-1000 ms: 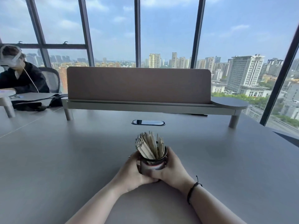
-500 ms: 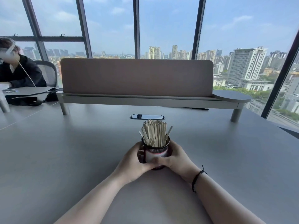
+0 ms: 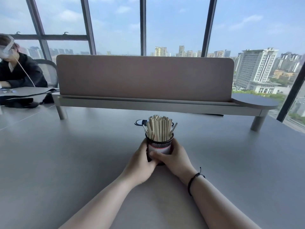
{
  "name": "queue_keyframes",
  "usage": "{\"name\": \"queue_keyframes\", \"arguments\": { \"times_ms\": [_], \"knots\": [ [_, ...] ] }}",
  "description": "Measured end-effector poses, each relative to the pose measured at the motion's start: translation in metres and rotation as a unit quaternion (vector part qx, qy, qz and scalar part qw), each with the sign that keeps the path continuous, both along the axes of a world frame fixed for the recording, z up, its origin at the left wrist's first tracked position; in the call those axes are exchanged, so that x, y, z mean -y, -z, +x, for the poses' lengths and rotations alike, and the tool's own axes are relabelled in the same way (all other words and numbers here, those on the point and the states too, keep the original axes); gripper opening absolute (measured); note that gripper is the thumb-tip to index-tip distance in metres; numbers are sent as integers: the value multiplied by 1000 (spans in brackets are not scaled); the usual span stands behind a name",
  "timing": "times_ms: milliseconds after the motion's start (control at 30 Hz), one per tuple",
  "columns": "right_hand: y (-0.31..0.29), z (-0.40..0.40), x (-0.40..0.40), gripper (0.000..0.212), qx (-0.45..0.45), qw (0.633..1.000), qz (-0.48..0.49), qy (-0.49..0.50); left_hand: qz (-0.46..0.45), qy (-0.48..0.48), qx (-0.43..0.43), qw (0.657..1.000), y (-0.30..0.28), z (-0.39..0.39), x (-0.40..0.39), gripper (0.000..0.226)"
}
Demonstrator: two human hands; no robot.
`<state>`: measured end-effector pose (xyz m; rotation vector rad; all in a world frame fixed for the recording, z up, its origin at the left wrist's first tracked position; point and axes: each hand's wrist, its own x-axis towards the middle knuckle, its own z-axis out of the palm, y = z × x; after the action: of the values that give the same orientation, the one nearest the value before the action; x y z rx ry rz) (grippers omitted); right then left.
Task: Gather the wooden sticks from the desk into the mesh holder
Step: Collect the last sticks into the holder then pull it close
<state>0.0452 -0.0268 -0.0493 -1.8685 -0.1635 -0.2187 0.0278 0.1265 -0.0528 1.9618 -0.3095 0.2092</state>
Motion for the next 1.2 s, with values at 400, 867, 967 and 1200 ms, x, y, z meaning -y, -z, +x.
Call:
{"name": "queue_keyframes", "arguments": {
  "times_ms": [400, 867, 967, 1200],
  "knots": [
    [-1, 107, -24, 64, 25, 1000, -7, 17, 80, -86, -5, 993, 0, 98, 3, 65],
    [3, 153, -27, 63, 50, 997, -58, 1, 140, -139, -10, 980, 4, 144, -1, 61],
    [4, 160, -26, 68, 48, 997, -64, 7, 141, -145, -11, 979, 3, 149, 0, 58],
    [6, 165, -24, 72, 28, 997, -67, 12, 136, -144, -11, 980, 5, 151, -1, 60]
  ]
}}
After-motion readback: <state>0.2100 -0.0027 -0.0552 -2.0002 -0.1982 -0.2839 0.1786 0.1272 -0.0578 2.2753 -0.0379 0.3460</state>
